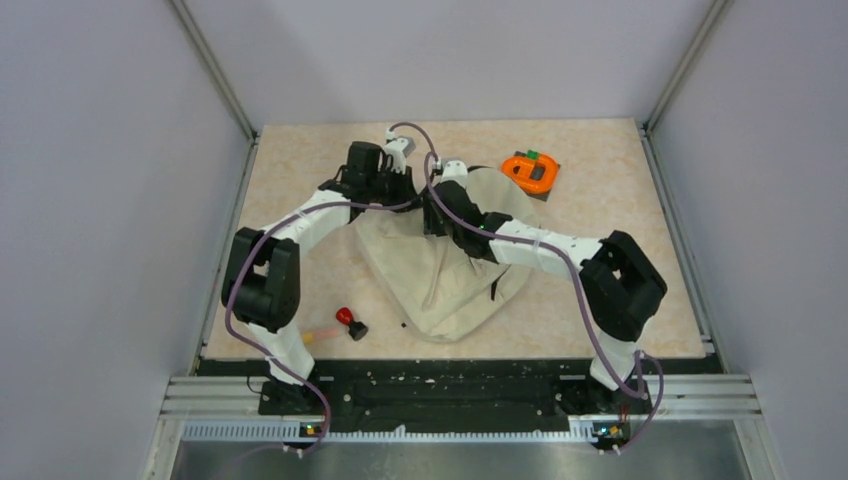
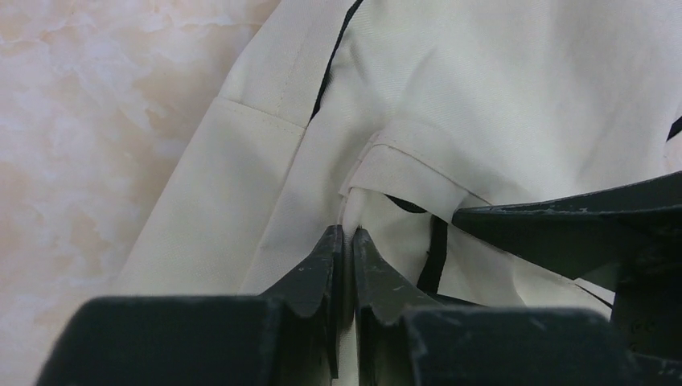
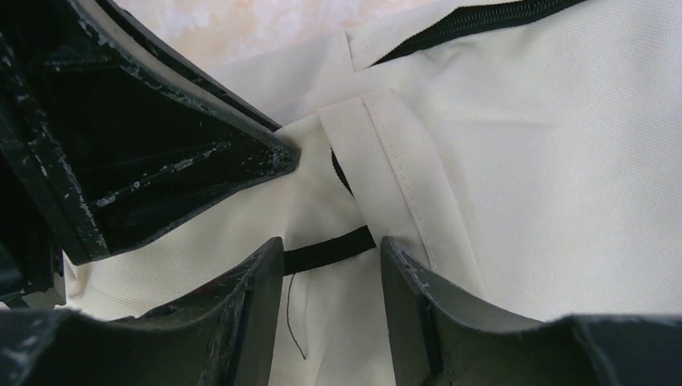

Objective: Pack the student bag
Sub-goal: Unzip the student bag at the center of the board.

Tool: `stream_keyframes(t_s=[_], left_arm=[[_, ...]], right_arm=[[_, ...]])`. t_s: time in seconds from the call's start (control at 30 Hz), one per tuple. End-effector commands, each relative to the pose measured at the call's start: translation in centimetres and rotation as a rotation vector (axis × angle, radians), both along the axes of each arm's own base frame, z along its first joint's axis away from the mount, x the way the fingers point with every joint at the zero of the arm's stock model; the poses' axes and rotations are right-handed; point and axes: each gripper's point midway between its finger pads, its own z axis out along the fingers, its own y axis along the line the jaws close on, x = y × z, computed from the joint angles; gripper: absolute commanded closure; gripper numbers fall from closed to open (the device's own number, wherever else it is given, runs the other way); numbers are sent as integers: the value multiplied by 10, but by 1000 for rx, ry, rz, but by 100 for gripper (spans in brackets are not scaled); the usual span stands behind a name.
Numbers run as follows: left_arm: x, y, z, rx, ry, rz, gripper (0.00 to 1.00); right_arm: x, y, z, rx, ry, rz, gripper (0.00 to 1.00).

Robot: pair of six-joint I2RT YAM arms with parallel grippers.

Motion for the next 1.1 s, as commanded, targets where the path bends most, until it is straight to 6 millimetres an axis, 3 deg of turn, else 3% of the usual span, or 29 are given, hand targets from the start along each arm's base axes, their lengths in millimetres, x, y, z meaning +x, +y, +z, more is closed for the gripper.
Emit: stream_keyframes(t_s=[0.0, 0.2, 0.6, 0.73, 1.07], left_arm=[[7, -10, 23, -59, -80, -36, 92], [6, -12, 23, -69, -77, -45, 99], [5, -13, 22, -82, -68, -50, 100], [5, -13, 24, -82, -71, -49, 100], [5, -11, 23, -74, -72, -41, 100]], right_arm=[[2, 6, 3, -98, -52, -32, 54], [-1, 16, 5, -105, -81, -4, 57], [-2, 28, 12, -75, -117, 51, 55], [0, 24, 7, -96, -123, 39, 71], [2, 10, 12, -133, -140, -16, 83]])
